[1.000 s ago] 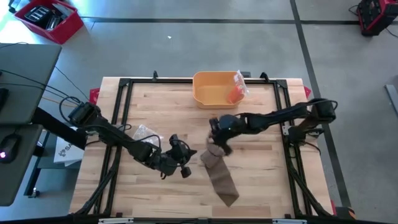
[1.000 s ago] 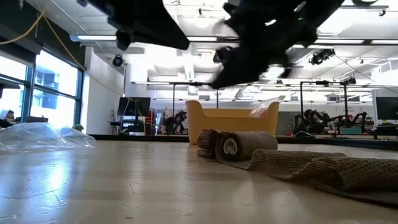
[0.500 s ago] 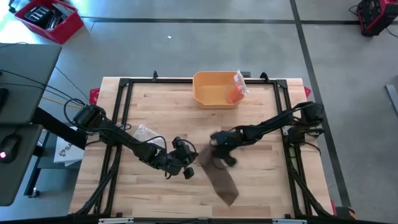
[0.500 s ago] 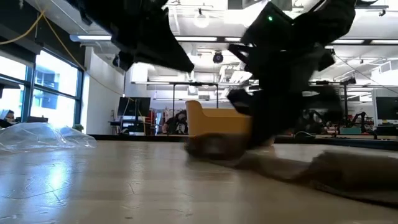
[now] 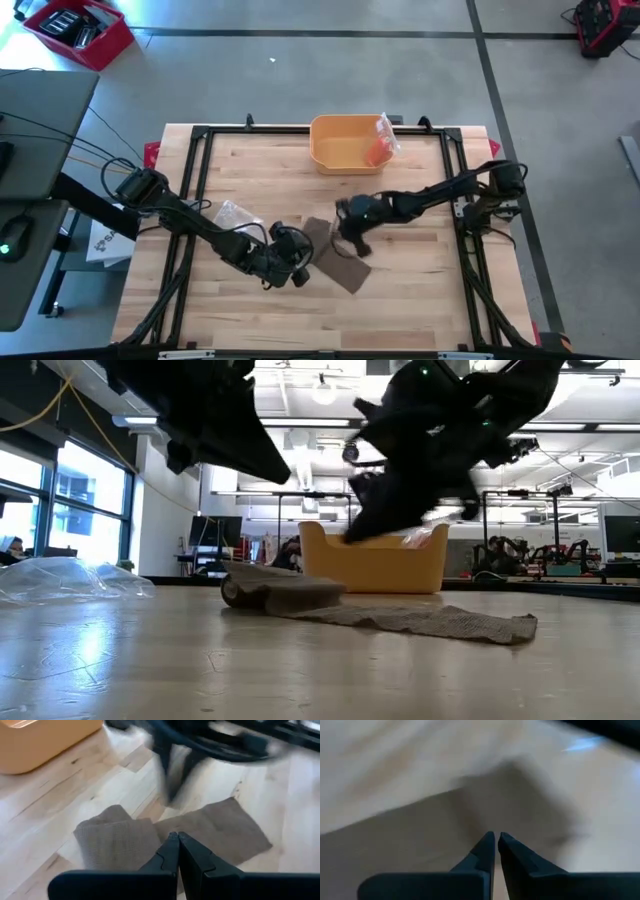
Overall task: Roll bandage
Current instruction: Roll the brown bandage
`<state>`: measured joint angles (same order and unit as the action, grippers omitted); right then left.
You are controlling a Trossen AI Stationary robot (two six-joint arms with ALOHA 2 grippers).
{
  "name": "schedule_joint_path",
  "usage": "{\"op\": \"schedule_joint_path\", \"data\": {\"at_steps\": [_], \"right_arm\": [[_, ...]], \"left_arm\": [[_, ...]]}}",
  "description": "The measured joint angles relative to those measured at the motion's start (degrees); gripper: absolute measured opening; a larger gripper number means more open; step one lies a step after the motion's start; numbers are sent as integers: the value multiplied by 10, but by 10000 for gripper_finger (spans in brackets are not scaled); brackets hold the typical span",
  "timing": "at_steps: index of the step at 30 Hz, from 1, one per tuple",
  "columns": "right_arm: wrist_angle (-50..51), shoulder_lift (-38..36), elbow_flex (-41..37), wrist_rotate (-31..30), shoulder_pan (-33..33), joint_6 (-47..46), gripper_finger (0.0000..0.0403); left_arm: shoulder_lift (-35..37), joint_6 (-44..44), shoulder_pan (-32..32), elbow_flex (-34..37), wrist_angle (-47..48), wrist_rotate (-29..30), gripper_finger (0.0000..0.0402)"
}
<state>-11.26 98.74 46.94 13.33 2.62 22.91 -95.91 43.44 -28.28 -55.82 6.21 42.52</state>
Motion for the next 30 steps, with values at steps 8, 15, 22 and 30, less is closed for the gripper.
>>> {"op": "schedule_joint_path", "data": {"at_steps": [8,15,22,30], "right_arm": [[165,0,-1,69,79,5,54],[184,0,-1,71,128,0,157],[204,0,-1,49,168,41,181],[159,17,-1,31,174,61,181]], "left_arm": [[-2,0,6,0,1,0,0],[-2,-1,6,0,-1,0,0],[-2,-5,6,0,-1,-2,0],[-2,-2,5,0,-4,-2,0]]}}
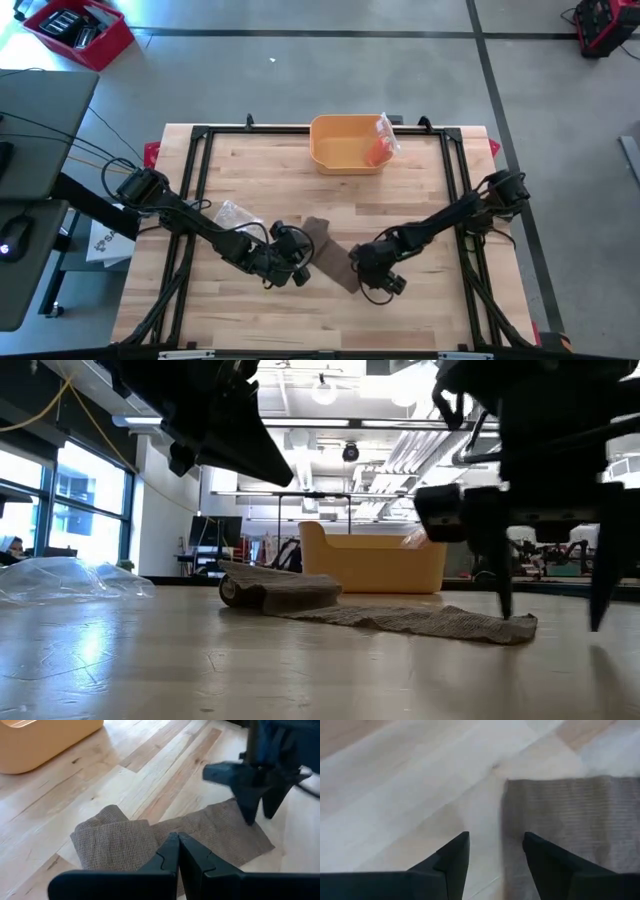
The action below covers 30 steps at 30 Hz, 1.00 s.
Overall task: Roll bandage
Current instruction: Roll the brown bandage
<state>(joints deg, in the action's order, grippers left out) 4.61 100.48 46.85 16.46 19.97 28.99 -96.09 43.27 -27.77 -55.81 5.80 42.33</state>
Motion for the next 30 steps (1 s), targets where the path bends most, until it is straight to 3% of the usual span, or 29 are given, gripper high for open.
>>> {"op": "schedule_joint_path", "data": {"at_steps": [5,9,18,22,30], "right_arm": [[-58,33,1,11,-7,-2,179],[-84,51,2,23,-21,-7,155],[-91,74,4,12,-39,-53,10],[-22,8,-2,-35,-9,-100,3],[110,-226,-1,-188,100,-186,1]], "left_arm": [[0,1,0,0,-2,-1,0],[0,1,0,0,-14,-1,0],[3,-25,-8,-2,-22,25,0],[3,-50,-21,-35,12,79,0],[4,-54,-26,-88,93,94,0]]}}
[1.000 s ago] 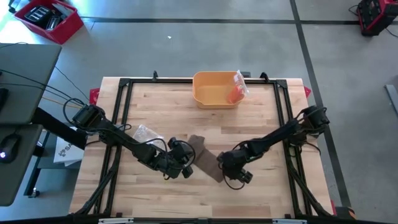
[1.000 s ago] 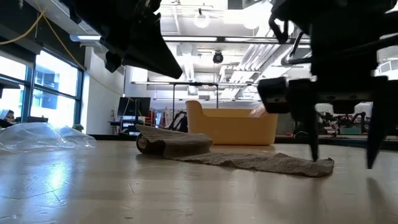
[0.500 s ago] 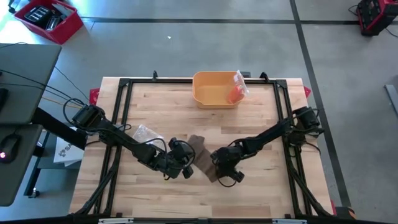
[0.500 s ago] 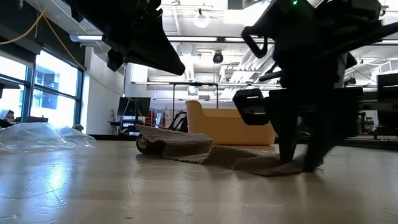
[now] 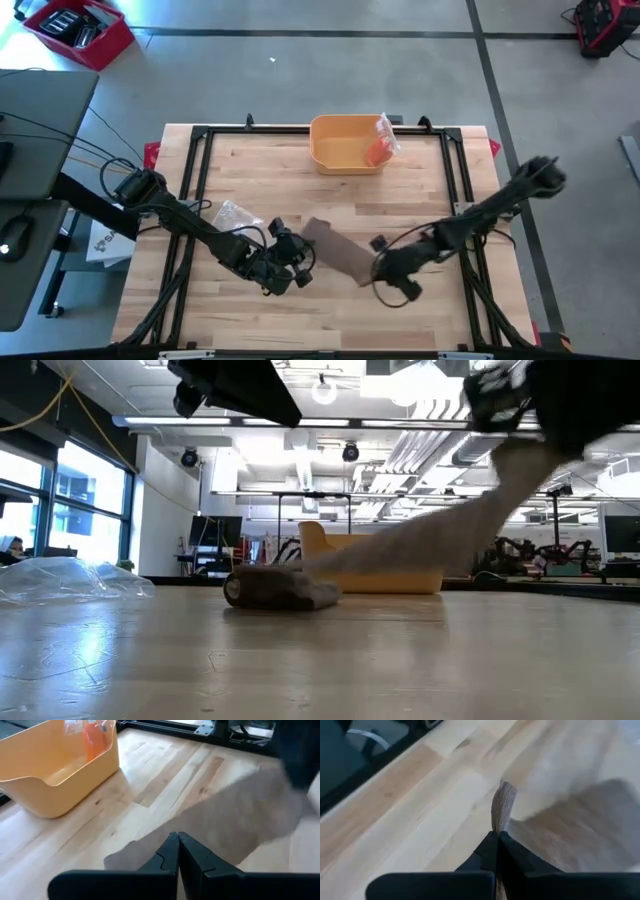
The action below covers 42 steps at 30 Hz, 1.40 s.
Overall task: Roll bandage
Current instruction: Roll the brown bandage
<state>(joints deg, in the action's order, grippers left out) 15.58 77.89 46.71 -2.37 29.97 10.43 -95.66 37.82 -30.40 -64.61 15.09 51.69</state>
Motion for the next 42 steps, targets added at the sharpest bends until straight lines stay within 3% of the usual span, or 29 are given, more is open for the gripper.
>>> {"op": "schedule_joint_path", "data": {"at_steps": [8,15,21,28,32,37,42], "right_arm": [[48,-193,0,-163,123,-75,0],[46,-252,1,-269,195,-77,0],[48,-254,1,-265,232,-96,0],[49,-252,1,-244,285,-179,0],[48,-244,1,-239,316,-225,0],[50,-224,1,-239,337,-266,0],[53,-196,1,-239,339,-303,0]], "left_arm": [[-2,-6,-1,-1,-3,-25,0],[-12,-6,-1,-1,-23,-57,0],[-39,11,10,-1,-41,-66,13],[-52,117,49,-1,2,-84,81],[-62,131,71,-1,21,-92,117],[-70,187,96,-1,103,-128,134],[-65,235,109,-1,199,-122,130]]}}
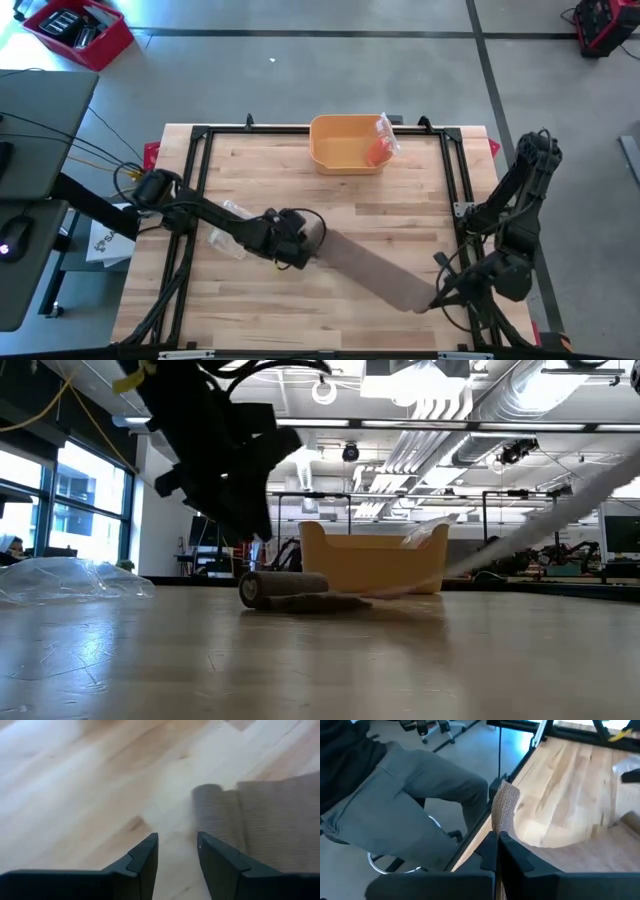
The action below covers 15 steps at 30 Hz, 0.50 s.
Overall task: Roll bandage
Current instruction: Roll the brown bandage
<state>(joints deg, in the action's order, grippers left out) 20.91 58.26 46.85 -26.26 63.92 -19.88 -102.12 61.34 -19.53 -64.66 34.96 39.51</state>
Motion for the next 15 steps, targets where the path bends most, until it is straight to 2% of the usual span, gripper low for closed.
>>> {"op": "schedule_joint_path", "data": {"at_steps": [5,8,11,15], "right_arm": [[21,26,0,2,4,-50,0],[32,38,0,7,4,-87,0],[34,43,0,22,5,-98,0],[36,50,0,26,11,-113,0]], "left_arm": [[15,18,12,0,88,10,122],[22,11,16,0,98,16,119],[20,-37,14,1,44,-1,118],[5,-45,2,14,-66,-8,118]]}}
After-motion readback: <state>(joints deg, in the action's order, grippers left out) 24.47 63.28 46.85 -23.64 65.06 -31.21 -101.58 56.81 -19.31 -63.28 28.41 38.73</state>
